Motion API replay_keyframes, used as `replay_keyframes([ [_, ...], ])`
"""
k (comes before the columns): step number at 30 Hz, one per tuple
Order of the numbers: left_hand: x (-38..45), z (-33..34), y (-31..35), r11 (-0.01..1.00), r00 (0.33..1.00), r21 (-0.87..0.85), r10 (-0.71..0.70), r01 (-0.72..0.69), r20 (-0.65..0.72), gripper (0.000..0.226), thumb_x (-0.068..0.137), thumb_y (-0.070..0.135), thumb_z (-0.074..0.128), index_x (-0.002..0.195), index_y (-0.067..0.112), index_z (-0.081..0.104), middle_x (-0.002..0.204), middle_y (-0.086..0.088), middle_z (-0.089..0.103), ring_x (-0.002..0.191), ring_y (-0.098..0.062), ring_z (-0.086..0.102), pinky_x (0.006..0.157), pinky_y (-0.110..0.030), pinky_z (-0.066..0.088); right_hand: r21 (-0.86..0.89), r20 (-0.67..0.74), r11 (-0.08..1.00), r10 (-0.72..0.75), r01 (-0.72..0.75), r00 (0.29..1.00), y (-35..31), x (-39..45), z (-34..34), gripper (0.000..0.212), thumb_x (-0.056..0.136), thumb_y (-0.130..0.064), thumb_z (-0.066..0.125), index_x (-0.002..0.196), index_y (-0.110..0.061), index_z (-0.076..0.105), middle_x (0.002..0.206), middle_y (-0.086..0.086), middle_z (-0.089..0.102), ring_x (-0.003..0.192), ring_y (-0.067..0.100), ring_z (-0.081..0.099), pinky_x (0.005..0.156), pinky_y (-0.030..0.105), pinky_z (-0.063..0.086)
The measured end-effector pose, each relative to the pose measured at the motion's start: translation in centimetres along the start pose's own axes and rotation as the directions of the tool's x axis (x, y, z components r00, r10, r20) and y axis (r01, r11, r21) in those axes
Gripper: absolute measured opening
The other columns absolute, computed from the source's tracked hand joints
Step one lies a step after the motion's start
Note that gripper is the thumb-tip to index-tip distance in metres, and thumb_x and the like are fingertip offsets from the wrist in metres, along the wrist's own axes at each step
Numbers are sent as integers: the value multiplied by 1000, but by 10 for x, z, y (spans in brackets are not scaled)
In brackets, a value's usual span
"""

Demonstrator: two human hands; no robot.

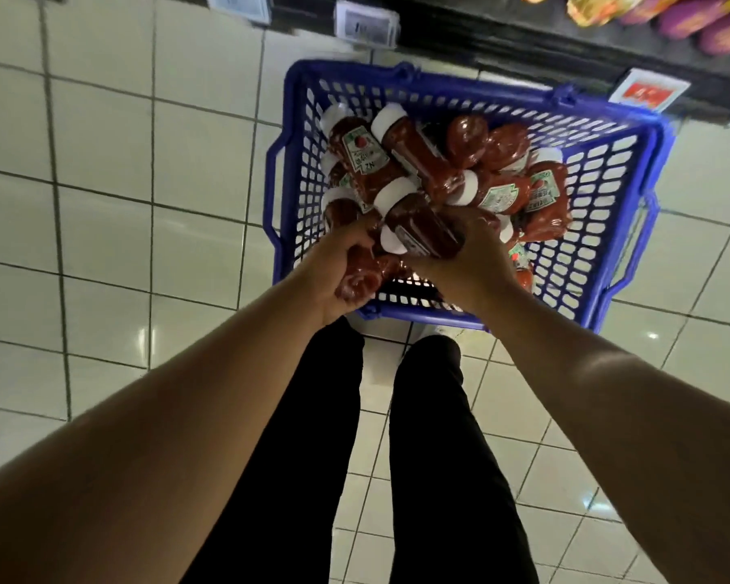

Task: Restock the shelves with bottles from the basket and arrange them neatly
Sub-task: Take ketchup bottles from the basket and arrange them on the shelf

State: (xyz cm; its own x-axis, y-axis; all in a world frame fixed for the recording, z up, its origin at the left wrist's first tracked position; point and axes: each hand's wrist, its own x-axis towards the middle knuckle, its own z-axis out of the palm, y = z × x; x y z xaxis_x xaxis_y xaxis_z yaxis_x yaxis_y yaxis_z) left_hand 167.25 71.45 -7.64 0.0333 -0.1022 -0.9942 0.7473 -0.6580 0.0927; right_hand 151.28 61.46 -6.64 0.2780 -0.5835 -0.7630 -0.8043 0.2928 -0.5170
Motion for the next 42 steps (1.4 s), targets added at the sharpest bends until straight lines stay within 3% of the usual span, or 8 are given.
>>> replay_keyframes([
  [3, -69, 1, 12, 996, 993, -88, 43, -33, 107, 37, 76, 18, 69, 113, 13, 64, 106, -15, 71, 101, -33, 65, 84, -48, 57, 424, 60, 901, 75, -93, 995, -34, -47, -36, 54, 49, -34, 83, 102, -38, 71, 89, 0, 77, 64, 20, 72, 55, 44, 61],
  [6, -156, 9, 40, 992, 972, -76, 117, -103, 202, 34, 75, 15, 66, 109, 11, 65, 100, -15, 72, 96, -33, 68, 87, -52, 57, 703, 109, 702, 46, -110, 993, -84, -107, -82, 38, 57, -9, 75, 94, -18, 78, 91, 10, 77, 78, 34, 73, 67, 49, 62],
  [10, -289, 31, 85, 971, 904, -13, 225, -237, 364, 28, 77, 8, 59, 102, 10, 70, 90, -13, 76, 80, -29, 74, 85, -50, 58, 830, 119, 551, -26, -85, 993, -166, -200, -154, 57, 62, 4, 54, 117, 1, 68, 105, 22, 71, 93, 39, 70, 81, 52, 59],
  [15, -441, 59, 133, 908, 790, 22, 352, -418, 502, 32, 59, 0, 57, 80, 9, 79, 97, -28, 58, 84, -38, 59, 76, -43, 48, 867, 29, 489, -244, 97, 969, -267, -311, -223, 55, 71, -3, 65, 125, 2, 59, 106, 22, 70, 90, 36, 70, 81, 48, 58],
  [23, -586, 73, 174, 765, 562, -96, 546, -637, 622, 70, 36, 0, 66, 105, 0, 73, 98, -26, 70, 85, -37, 68, 74, -42, 57, 728, -207, 552, -389, 406, 898, -365, -444, -290, 51, 49, -28, 96, 96, -22, 76, 93, 20, 74, 85, 36, 73, 75, 50, 61],
  [33, -714, 91, 225, 476, 184, -170, 609, -863, 772, 68, 44, 4, 76, 110, -7, 61, 77, -26, 60, 57, -34, 55, 55, -36, 44, 566, -426, 412, -595, 714, 681, -453, -525, -361, 52, 77, -14, 70, 124, 2, 58, 107, 17, 73, 95, 28, 69, 82, 39, 55],
  [37, -761, 100, 257, 243, 24, -216, 716, -946, 698, 56, 48, 14, 78, 104, 11, 73, 85, -17, 72, 61, -31, 63, 52, -37, 47, 561, -455, 337, -638, 757, 621, -478, -536, -375, 57, 80, -25, 75, 127, 2, 57, 114, 28, 68, 97, 34, 67, 85, 45, 55],
  [42, -805, 136, 282, 76, -17, -154, 849, -985, 529, 57, 48, 22, 80, 105, 22, 73, 96, -17, 75, 87, -36, 74, 76, -51, 62, 525, -468, 330, -658, 785, 590, -507, -536, -399, 48, 71, -45, 82, 107, -14, 74, 100, 20, 74, 86, 28, 72, 71, 36, 56],
])
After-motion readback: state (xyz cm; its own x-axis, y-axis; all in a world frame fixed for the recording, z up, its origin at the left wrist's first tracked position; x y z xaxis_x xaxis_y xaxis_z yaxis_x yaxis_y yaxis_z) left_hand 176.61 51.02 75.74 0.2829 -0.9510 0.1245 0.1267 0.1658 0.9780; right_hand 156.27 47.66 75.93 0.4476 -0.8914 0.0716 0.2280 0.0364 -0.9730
